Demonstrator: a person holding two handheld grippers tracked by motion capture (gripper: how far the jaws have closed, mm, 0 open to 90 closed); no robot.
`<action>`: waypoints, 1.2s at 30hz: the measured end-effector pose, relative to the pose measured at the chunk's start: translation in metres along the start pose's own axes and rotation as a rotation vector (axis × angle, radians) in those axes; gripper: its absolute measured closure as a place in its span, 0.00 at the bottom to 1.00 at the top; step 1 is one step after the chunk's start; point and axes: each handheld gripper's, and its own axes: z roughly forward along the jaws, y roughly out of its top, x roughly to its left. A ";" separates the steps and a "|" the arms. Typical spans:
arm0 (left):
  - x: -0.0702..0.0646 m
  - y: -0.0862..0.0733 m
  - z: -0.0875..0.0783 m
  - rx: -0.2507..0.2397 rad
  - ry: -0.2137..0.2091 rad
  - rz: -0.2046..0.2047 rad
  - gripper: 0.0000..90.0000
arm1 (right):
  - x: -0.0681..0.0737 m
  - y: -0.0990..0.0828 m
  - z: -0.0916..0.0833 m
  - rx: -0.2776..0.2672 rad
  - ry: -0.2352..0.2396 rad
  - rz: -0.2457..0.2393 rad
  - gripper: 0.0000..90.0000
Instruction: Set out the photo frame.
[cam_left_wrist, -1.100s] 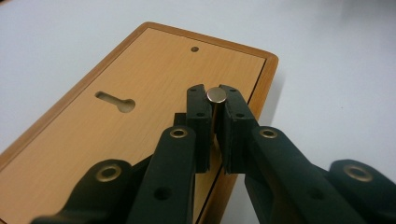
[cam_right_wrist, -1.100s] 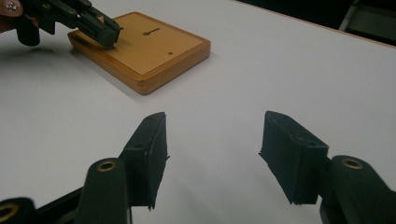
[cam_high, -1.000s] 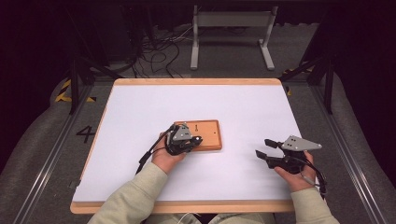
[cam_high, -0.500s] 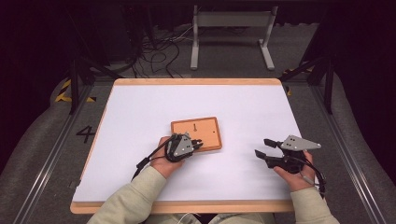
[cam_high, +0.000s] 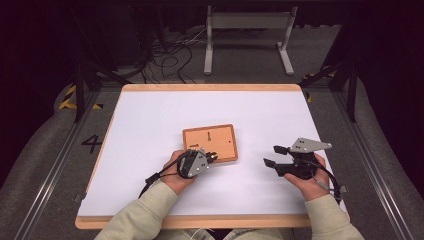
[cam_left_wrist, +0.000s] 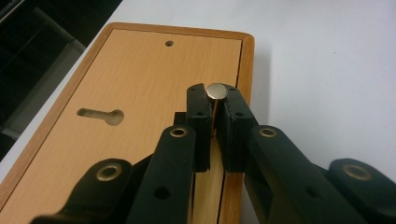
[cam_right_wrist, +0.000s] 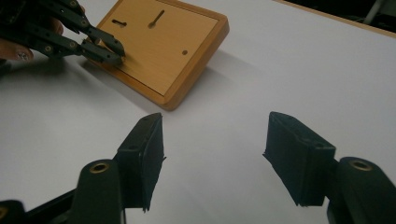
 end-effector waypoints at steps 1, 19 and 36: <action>0.000 0.000 0.000 0.000 0.002 0.001 0.93 | 0.000 0.005 0.003 0.004 0.010 -0.001 0.41; -0.004 -0.001 -0.001 -0.005 0.019 0.008 0.93 | -0.012 0.066 0.075 0.131 0.152 0.067 0.27; -0.009 0.000 -0.002 0.000 0.035 0.034 0.93 | -0.019 0.080 0.135 0.243 0.209 0.139 0.21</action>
